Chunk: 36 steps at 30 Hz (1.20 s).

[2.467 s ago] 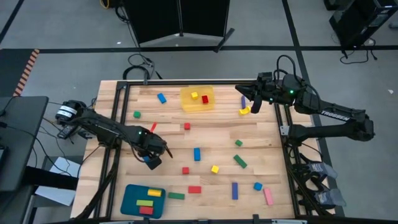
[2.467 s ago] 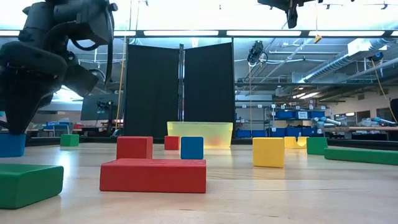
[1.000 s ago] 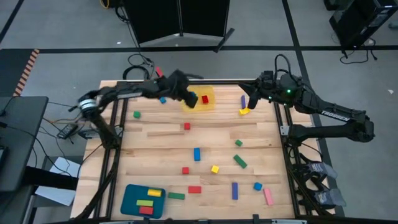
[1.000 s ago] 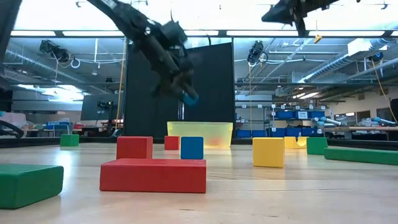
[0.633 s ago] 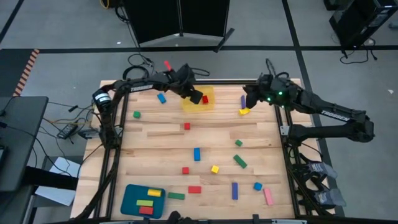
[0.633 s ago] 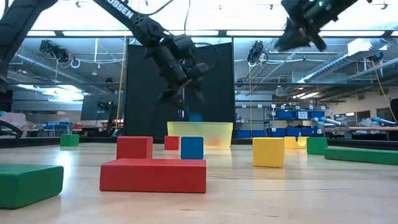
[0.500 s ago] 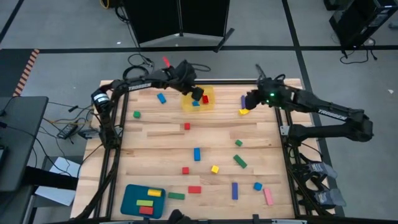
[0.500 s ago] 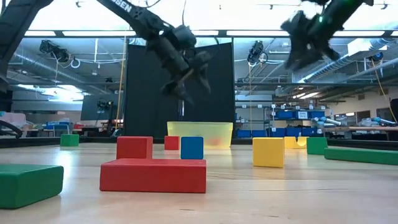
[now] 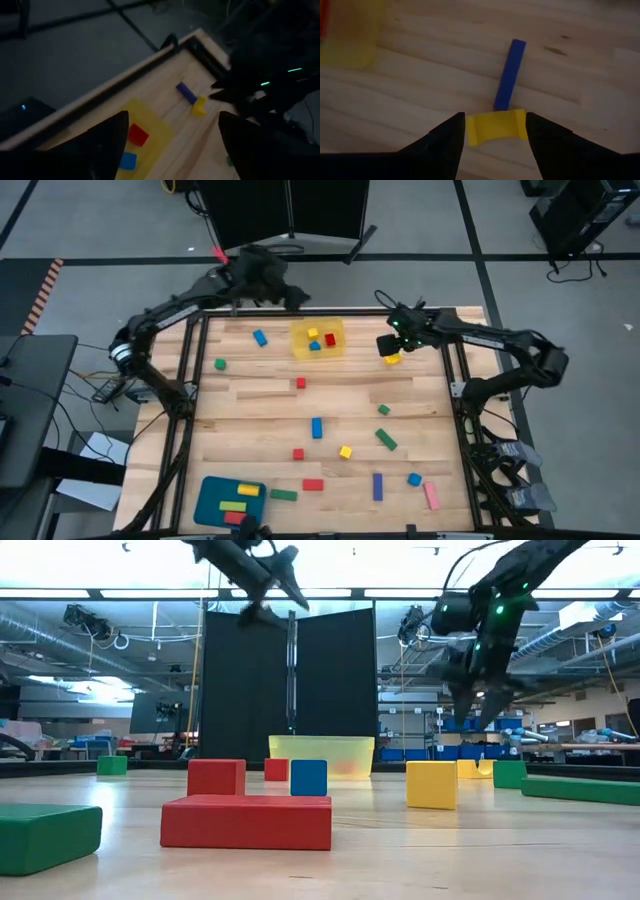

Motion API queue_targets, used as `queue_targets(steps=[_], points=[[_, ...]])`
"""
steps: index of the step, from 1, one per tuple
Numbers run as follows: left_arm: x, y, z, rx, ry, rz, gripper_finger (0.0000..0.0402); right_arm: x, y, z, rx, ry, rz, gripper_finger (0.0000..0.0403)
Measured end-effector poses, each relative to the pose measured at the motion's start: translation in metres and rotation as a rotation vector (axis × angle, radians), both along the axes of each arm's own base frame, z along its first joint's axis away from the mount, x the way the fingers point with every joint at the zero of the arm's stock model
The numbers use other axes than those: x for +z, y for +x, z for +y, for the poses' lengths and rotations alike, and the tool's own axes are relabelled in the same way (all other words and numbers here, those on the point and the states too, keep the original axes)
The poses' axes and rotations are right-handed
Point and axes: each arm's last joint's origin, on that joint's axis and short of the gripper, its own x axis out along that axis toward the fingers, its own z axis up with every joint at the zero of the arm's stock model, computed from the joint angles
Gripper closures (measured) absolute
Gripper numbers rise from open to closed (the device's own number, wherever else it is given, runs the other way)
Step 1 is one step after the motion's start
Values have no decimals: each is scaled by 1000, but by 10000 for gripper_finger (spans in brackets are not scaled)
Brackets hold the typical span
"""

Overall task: Sort blocks by size
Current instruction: Put the violet rectangular block into the blue bin

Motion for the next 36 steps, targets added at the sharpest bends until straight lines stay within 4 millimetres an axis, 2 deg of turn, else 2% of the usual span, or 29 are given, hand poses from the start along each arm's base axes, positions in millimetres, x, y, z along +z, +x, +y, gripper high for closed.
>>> queue_targets(steps=[7, 13, 20, 24, 28, 32, 36], points=[[35, -36, -17, 44, 85, -69, 110, -26, 6, -18, -1, 51, 56, 165], [49, -49, -28, 16, 108, -120, 113, -45, 14, -34, 14, 32, 58, 165], [66, -62, -49, -78, 117, -195, 113, -74, 14, -44, 24, 125, 113, 199], [74, -73, -66, -121, 152, -202, 113, -77, 16, -45, 54, 124, 114, 251], [75, -88, -84, -167, 155, -144, 113, -74, 16, -45, 67, 111, 93, 330], [69, -101, -99, -158, 114, -36, 113, -66, 16, -46, 67, 73, 60, 335], [65, -111, -110, -111, 89, 33, 113, -47, 20, -39, 99, 31, -19, 335]])
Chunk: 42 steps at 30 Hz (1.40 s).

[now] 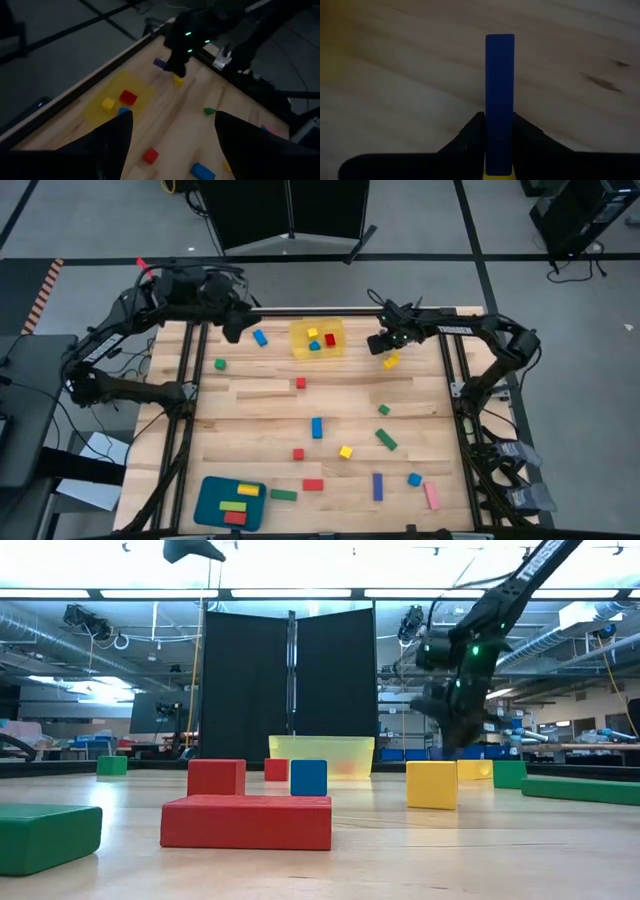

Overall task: Sort blocks by size
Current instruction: Put the violet rectangular block into the blue bin

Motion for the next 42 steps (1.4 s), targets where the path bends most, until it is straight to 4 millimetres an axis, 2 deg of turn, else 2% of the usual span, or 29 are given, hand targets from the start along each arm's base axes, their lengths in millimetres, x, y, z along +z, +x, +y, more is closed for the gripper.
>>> queue_targets(steps=[3, 6, 9, 12, 18, 24, 27, 35, 39, 42], points=[[2, -6, -5, 34, -14, -5, 113, 25, 9, 12, 79, -61, -139, 335], [-1, -9, -6, 126, -82, 5, 113, 51, 24, 30, 235, -142, -313, 335], [-4, -12, -5, 235, -145, 3, 113, 66, 40, 51, 372, -184, -439, 335], [-3, -12, -5, 285, -169, -17, 113, 67, 58, 72, 490, -175, -523, 335], [-1, -8, -8, 264, -167, -46, 113, 63, 97, 124, 683, -150, -714, 335], [9, -7, -11, 132, -107, -120, 113, 74, 131, 177, 797, -141, -944, 335], [8, -7, -12, 46, -90, -100, 113, 80, 159, 203, 835, -112, -961, 335], [10, -8, -19, -160, -113, -122, 113, 78, 248, 266, 876, -53, -934, 335], [17, -23, -27, -237, -91, -179, 113, 76, 281, 293, 936, -16, -950, 335], [22, -36, -31, -245, -78, -214, 113, 68, 298, 313, 999, 49, -902, 335]])
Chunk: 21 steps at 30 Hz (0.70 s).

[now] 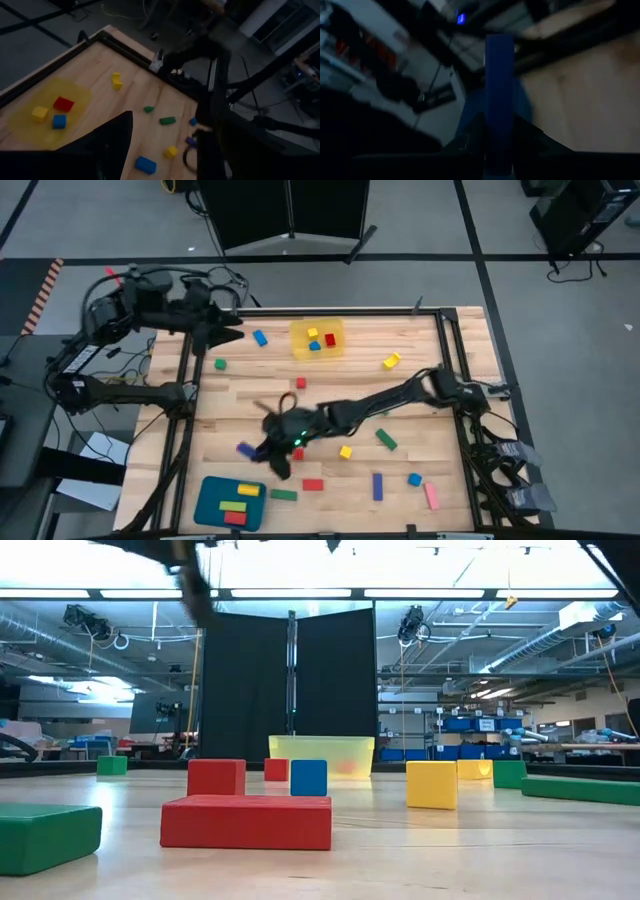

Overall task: Sort blocks by size
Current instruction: Put the violet rectangular block into the blue bin

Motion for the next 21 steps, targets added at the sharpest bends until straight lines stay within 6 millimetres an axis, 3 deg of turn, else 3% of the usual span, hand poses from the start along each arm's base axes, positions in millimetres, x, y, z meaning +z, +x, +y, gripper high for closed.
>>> queue_targets(steps=[5, 11, 21], points=[[3, -16, -6, 23, 10, -25, 113, -24, 17, 32, 130, 8, 118, 335], [1, -20, -7, 49, 7, -3, 113, -31, 28, 53, 214, 29, 134, 334], [-4, -12, 1, 109, 28, 58, 113, -38, 31, 71, 252, 3, 139, 262]])
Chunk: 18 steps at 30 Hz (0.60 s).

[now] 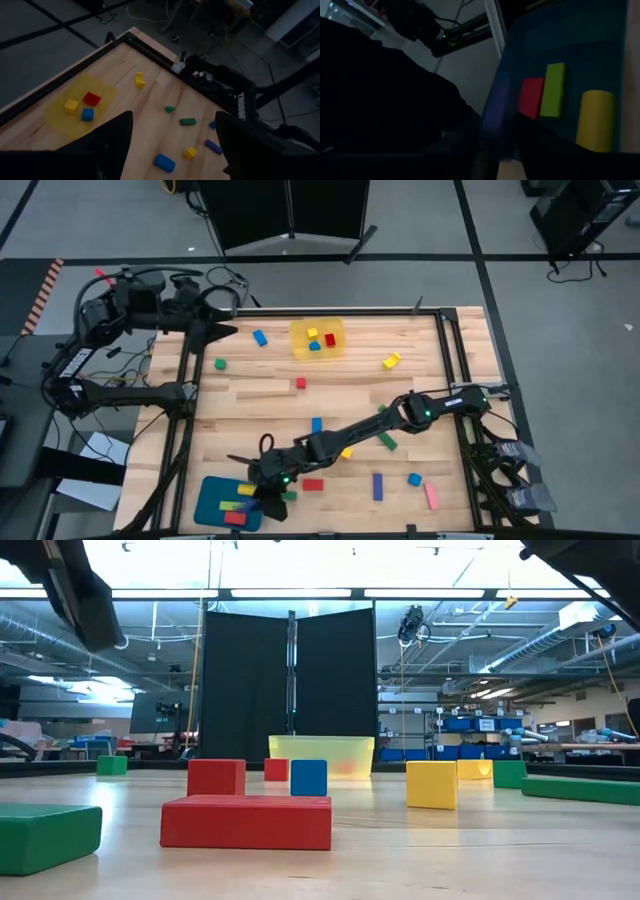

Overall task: Sort blocks by size
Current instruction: Put the violet rectangular block into the blue bin, then put the green square block into the yellow bin

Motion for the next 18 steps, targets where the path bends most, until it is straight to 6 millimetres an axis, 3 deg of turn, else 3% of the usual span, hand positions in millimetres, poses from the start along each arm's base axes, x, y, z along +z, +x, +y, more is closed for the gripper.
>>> queue_targets(steps=[5, 9, 18], points=[[-8, 4, 4, 42, -27, 90, 113, -1, -1, -2, -2, -23, 18, 233], [-26, 12, 11, 104, -76, 284, 113, 16, -3, -22, -39, -92, 18, 217], [-67, 41, 39, 106, -72, 757, 113, 108, -40, -89, -281, -536, -13, 211]])
